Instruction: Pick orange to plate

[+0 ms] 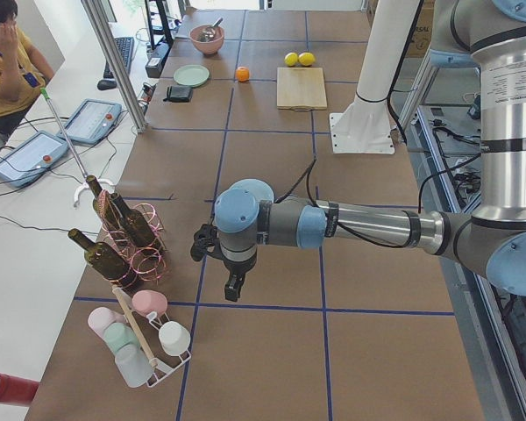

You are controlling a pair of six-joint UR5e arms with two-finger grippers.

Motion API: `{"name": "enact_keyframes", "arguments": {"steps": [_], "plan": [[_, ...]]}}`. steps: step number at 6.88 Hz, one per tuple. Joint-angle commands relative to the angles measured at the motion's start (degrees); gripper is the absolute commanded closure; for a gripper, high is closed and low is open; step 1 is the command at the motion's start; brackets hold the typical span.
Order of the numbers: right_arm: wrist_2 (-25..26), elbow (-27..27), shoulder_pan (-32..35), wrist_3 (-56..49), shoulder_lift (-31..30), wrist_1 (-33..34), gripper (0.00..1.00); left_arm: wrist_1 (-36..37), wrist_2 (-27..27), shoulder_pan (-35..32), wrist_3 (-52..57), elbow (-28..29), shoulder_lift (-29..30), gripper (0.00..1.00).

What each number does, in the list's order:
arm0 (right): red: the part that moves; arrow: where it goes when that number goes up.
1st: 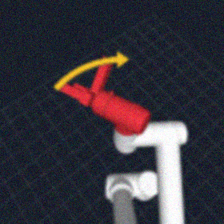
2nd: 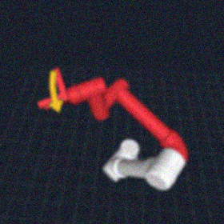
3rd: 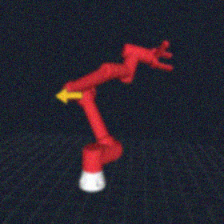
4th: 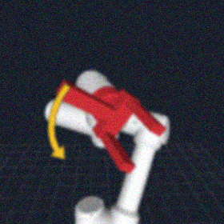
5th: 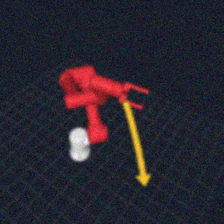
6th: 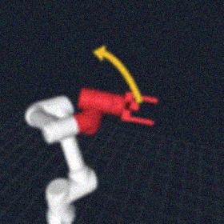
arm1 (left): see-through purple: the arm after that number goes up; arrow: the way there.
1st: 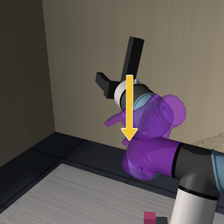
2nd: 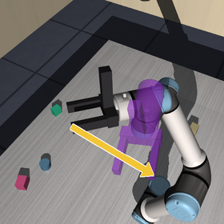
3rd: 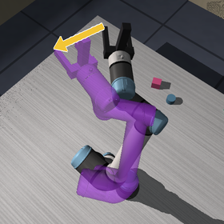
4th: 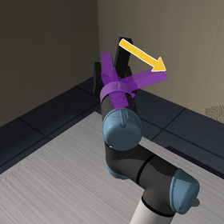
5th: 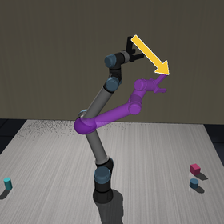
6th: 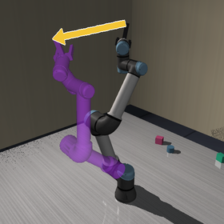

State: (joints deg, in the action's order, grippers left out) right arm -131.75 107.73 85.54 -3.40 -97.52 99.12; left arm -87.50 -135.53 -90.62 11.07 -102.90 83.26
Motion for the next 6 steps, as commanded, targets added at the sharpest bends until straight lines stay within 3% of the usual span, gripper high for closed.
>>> {"name": "enact_keyframes", "arguments": {"steps": [1,3,5,6], "plan": [[-0.17,-0.07,-0.72,0.23,0.22,-0.07,0.00,0.05,0.61,-0.09,0.00,-0.63,0.15,0.00],[-0.09,0.11,-2.48,0.41,2.75,-0.07,0.00,-0.56,1.22,0.09,-0.17,-0.38,0.67,0.00],[0.35,0.20,-2.40,0.50,6.62,-0.68,0.00,-2.14,9.45,0.00,-0.09,-3.51,5.84,0.00],[0.18,-0.07,-2.40,3.02,6.64,-3.47,0.00,-9.11,9.93,0.09,-0.61,-2.75,8.30,0.00]]}}
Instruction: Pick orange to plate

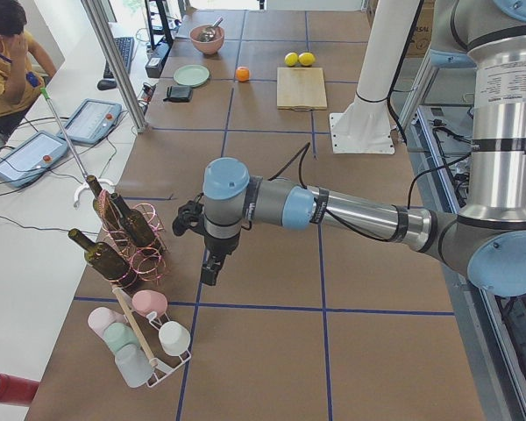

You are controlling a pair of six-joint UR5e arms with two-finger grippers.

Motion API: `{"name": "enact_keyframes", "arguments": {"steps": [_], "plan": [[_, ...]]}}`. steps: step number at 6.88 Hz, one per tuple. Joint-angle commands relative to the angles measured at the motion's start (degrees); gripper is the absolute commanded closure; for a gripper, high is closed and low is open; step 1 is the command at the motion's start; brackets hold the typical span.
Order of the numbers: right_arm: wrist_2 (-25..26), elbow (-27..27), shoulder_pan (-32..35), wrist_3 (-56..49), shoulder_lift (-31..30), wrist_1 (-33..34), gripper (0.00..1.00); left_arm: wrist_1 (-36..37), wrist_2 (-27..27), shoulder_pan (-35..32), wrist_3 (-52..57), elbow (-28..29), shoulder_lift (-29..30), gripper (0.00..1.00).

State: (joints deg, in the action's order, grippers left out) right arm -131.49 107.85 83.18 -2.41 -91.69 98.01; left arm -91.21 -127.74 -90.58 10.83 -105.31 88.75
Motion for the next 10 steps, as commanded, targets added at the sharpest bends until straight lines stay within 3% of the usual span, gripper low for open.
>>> {"name": "enact_keyframes", "arguments": {"steps": [1,2,3,5,6,9,10], "plan": [[-0.35,-0.62,-0.04,6.06,0.64,-5.87,0.00,-17.48,2.23,-0.12,-0.46,1.66,2.83,0.00],[-0.78,-0.71,-0.04,7.23,-0.58,-9.12,0.00,-24.65,1.80,0.14,-1.07,4.73,2.57,0.00],[-0.79,-1.06,-0.04,7.24,-2.07,-12.63,0.00,-28.46,0.66,0.58,-13.17,5.02,2.57,0.00],[-1.22,-0.98,0.05,9.42,-3.31,-16.53,0.00,-41.70,-0.76,13.16,-23.37,5.55,-0.04,0.00],[-1.57,-0.89,-0.04,12.31,-3.14,-17.15,0.00,-42.03,-0.32,20.81,-35.58,5.46,-0.07,0.00],[-1.75,-1.24,-0.04,12.52,-3.32,-17.86,0.00,-44.58,15.46,38.06,-59.89,5.64,-0.15,0.00],[-2.54,-1.33,-0.04,13.21,-3.32,-17.85,0.00,-44.58,17.24,41.76,-64.40,5.72,-0.07,0.00]]}}
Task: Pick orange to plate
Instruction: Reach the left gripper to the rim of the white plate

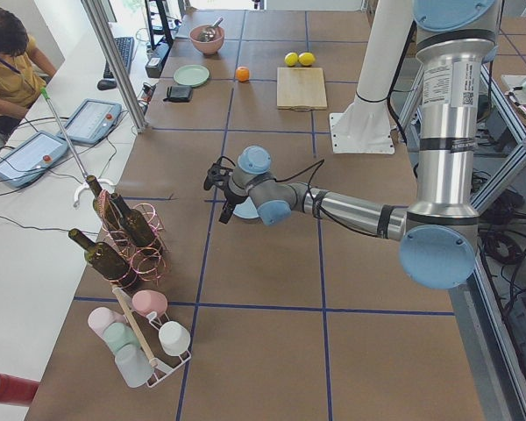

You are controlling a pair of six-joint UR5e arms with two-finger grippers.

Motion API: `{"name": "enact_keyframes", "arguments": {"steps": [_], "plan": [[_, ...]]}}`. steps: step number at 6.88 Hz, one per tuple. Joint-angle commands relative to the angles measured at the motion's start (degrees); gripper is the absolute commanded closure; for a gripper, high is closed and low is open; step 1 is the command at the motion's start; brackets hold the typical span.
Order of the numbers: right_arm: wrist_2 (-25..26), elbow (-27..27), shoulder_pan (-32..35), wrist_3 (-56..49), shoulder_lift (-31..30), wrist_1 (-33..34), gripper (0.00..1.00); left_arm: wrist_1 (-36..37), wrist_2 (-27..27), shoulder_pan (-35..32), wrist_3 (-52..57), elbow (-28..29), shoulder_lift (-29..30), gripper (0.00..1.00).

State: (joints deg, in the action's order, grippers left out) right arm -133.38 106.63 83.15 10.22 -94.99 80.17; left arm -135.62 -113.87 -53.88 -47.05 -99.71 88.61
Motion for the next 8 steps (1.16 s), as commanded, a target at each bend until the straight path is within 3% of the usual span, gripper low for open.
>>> {"name": "enact_keyframes", "arguments": {"steps": [1,3,6,8], "plan": [[-0.82,-0.10,-0.01,1.37,-0.10,-0.10,0.00,-0.17,4.61,6.50,-7.96,0.65,0.07,0.00],[-0.82,-0.02,0.08,1.20,-0.10,-0.10,0.00,-0.43,7.42,9.66,-10.78,2.32,0.24,0.04],[-0.82,0.16,0.08,1.20,-0.10,-0.10,0.00,-0.61,7.53,10.55,-10.79,4.00,0.42,0.30],[-0.82,0.07,-0.01,1.29,-0.10,-0.10,0.00,-0.61,7.53,12.13,-10.79,4.09,0.51,0.33]]}}
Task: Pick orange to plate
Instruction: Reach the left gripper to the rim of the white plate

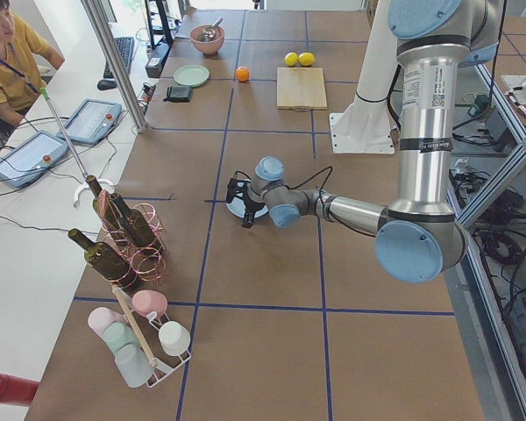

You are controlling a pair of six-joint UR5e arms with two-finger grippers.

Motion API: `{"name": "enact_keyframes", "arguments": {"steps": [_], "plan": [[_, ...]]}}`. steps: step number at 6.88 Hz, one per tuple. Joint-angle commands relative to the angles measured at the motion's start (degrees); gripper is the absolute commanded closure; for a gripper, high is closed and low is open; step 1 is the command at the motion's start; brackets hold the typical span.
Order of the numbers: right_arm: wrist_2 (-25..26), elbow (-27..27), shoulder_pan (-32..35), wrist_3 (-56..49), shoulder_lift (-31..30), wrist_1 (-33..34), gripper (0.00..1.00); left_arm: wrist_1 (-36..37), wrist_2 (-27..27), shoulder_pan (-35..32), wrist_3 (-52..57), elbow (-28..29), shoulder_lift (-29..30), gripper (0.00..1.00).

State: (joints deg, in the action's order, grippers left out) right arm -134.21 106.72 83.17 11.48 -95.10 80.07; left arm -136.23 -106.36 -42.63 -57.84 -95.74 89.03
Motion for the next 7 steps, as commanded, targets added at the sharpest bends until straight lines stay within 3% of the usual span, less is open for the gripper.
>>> {"name": "enact_keyframes", "arguments": {"steps": [1,2,3,7], "plan": [[0.09,-0.11,-0.03,0.12,0.00,0.00,0.00,-0.09,0.01,1.23,0.01,0.55,0.43,0.39],[0.09,-0.20,-0.03,0.12,0.00,0.00,0.00,0.00,0.01,1.23,0.09,0.81,0.52,0.56],[0.09,-0.20,-0.03,0.20,-0.09,0.00,0.00,0.00,0.01,1.23,0.18,0.81,0.53,1.00],[0.00,0.42,0.06,0.21,-0.26,0.00,0.00,0.70,-0.78,0.97,0.62,-4.78,0.70,1.00]]}}
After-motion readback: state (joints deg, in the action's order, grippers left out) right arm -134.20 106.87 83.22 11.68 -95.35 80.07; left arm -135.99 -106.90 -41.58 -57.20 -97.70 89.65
